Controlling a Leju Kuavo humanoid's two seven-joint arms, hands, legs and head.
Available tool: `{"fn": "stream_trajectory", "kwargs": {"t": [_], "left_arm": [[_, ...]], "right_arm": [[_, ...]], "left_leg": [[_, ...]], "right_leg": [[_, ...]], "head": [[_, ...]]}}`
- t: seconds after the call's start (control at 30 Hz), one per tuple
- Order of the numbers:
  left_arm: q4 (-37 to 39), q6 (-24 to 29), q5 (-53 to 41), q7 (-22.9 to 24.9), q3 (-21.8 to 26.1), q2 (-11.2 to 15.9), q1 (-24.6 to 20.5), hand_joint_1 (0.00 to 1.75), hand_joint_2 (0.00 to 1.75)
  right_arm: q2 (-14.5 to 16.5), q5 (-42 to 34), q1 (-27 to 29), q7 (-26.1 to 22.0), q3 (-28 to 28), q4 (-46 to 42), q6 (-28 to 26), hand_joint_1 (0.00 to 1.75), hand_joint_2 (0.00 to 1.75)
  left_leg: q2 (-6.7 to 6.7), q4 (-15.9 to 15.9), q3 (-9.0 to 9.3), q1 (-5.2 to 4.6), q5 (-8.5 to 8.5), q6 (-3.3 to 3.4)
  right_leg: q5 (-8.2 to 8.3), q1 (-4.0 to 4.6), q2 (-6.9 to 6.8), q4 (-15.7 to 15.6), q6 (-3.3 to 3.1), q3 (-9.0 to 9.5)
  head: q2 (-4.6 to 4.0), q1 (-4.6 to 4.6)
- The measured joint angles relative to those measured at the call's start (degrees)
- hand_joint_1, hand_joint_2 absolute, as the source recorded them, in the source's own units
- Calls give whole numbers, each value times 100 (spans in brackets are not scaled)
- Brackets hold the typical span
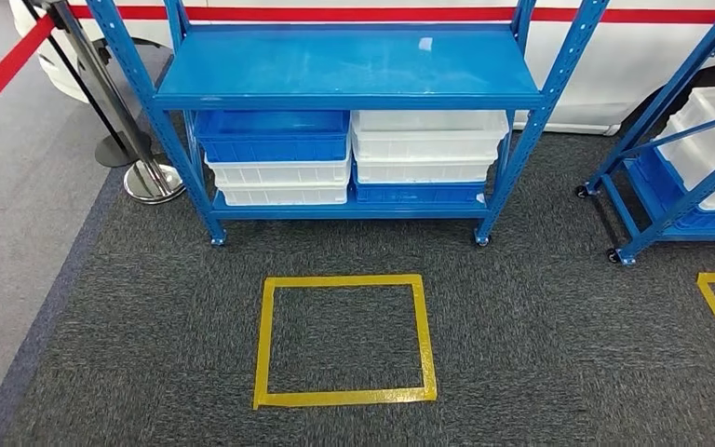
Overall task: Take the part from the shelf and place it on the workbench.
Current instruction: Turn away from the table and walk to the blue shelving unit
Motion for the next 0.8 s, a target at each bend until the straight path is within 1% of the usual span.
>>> {"fn": "stream_trajectory", "kwargs": {"t": [0.03, 0.07, 0.1, 0.13, 0.17, 0.2, 0.23, 0.27, 0.3, 0.37, 0.4, 0.43, 0.47, 0.53, 0.57, 0.6, 0.63, 0.67, 0.7, 0.73, 0.77, 0.8], "left_arm": [[1, 0, 0, -1, 0, 0, -2, 0, 0], [1, 0, 0, -1, 1, 0, 0, 0, 0], [1, 0, 0, -1, 1, 0, 4, 0, 0], [1, 0, 0, -1, 2, -2, 10, 0, 0], [1, 0, 0, -1, 2, -8, 15, 0, 0], [2, 0, 0, -1, 3, -14, 15, 0, 0], [2, 0, 0, -1, 3, -21, 11, 0, 0], [2, 0, 0, 0, 4, -25, 3, 0, 0], [2, 0, 0, 0, 4, -26, -6, 0, 0], [1, 0, 0, 0, 5, -25, -20, 0, 0], [1, 0, 0, -1, 6, -26, -23, 0, 0], [0, 0, 0, -1, 7, -29, -28, 0, 0], [0, -1, 0, -1, 7, -32, -30, 0, 0], [0, -1, 0, -1, 7, -37, -25, 0, 0], [0, -1, 0, -1, 7, -37, -16, 0, 0], [0, -1, -1, -1, 7, -37, -7, 0, 0], [0, -1, -2, -1, 7, -37, 1, 0, 0], [0, -2, -3, -1, 7, -37, 8, 0, 0], [0, -2, -4, -1, 8, -34, 16, 0, 0], [0, -2, -5, -1, 9, -32, 21, 0, 0], [0, -2, -5, -1, 10, -31, 23, 0, 0], [0, -1, -5, -1, 11, -29, 25, 0, 0]], "right_arm": [[-1, 1, 0, 0, 0, 0, 0, 0, 0], [-1, 3, 3, 0, 0, 0, 0, 0, 0], [-2, 4, 11, 0, 0, 0, 0, 0, 0], [-3, 7, 22, 1, 0, 0, 0, 0, 0], [-5, 10, 33, 1, 0, 0, 0, 0, 0], [-8, 13, 44, 2, 0, 0, 0, 0, 0], [-11, 15, 44, 3, 0, 0, 0, 0, 0], [-13, 16, 40, 3, 0, 0, 0, 0, 0], [-15, 16, 37, 4, 0, 0, 0, 0, 0], [-16, 16, 39, 6, -1, 0, 0, 0, 0], [-16, 16, 44, 8, -1, 0, 0, 0, 0], [-17, 16, 44, 9, -2, 0, 0, 0, 0], [-17, 16, 42, 9, -2, 0, 0, 0, 0], [-18, 19, 36, 9, -2, 0, 0, 0, 0], [-18, 22, 36, 9, -2, 0, 1, 0, 0], [-18, 26, 39, 9, -2, 0, 1, 0, 0], [-18, 29, 42, 9, -2, 0, 2, 0, 0], [-17, 32, 44, 9, -2, 0, 2, 0, 0], [-16, 36, 48, 9, -3, 1, 3, 0, 0], [-14, 39, 47, 9, -3, 2, 4, 0, 0], [-13, 42, 41, 9, -4, 3, 5, 0, 0], [-12, 44, 38, 9, -4, 4, 5, 0, 0]], "left_leg": [[-2, 1, 28, -4, -33, 7], [-6, 2, 68, -7, -72, 6], [-13, 3, 121, -8, -114, -1], [-20, 3, 189, -8, -160, -15], [-26, 3, 255, -8, -214, -32], [-29, 7, 320, -13, -265, -57], [-29, 11, 353, -16, -312, -89], [-24, 14, 371, -20, -359, -125], [-20, 31, 396, -25, -384, -161], [-12, 91, 441, -21, -423, -226], [-10, 227, 416, -16, -435, -251], [-8, 454, 307, -6, -479, -279], [-5, 783, 116, 8, -569, -305], [-5, 1514, -378, 24, -861, -353], [-5, 1724, -571, 28, -967, -367], [-5, 1751, -683, 29, -967, -369], [-5, 1577, -700, 29, -827, -357], [-3, 1239, -645, 26, -562, -327], [4, 869, -576, 15, -254, -283], [16, 566, -523, -4, -42, -242], [27, 370, -481, -27, 96, -201], [32, 288, -468, -48, 127, -165]], "right_leg": [[-108, -3, 2, 316, 16, -240], [-116, -5, 2, 487, 23, -410], [-2, -4, 2, 467, 25, -483], [230, -3, 1, 241, 16, -447], [526, 0, 1, -131, -3, -341], [717, 16, 2, -466, -25, -237], [802, 34, 3, -725, -59, -158], [834, 49, 3, -865, -94, -121], [780, 61, 5, -886, -125, -118], [794, 47, 4, -933, -194, -44], [769, 35, 3, -953, -227, 13], [745, 26, -1, -970, -257, 71], [717, 18, -4, -984, -279, 116], [638, 19, 0, -987, -300, 189], [592, 21, 3, -987, -300, 239], [540, 22, 7, -987, -297, 304], [487, 25, 9, -987, -291, 380], [429, 29, 9, -988, -282, 460], [373, 33, 7, -989, -271, 531], [325, 39, 10, -992, -251, 582], [284, 41, 13, -1006, -222, 612], [269, 41, 15, -1001, -185, 638]], "head": [[0, -1], [0, -1], [0, -1], [0, -1], [0, -1], [0, 0], [0, 0], [0, 1], [0, 0], [0, 1], [0, 0], [0, 0], [0, -1], [0, -1], [0, -1], [0, -1], [0, -1], [0, -1], [0, 0], [0, 1], [0, 2], [0, 3]]}}
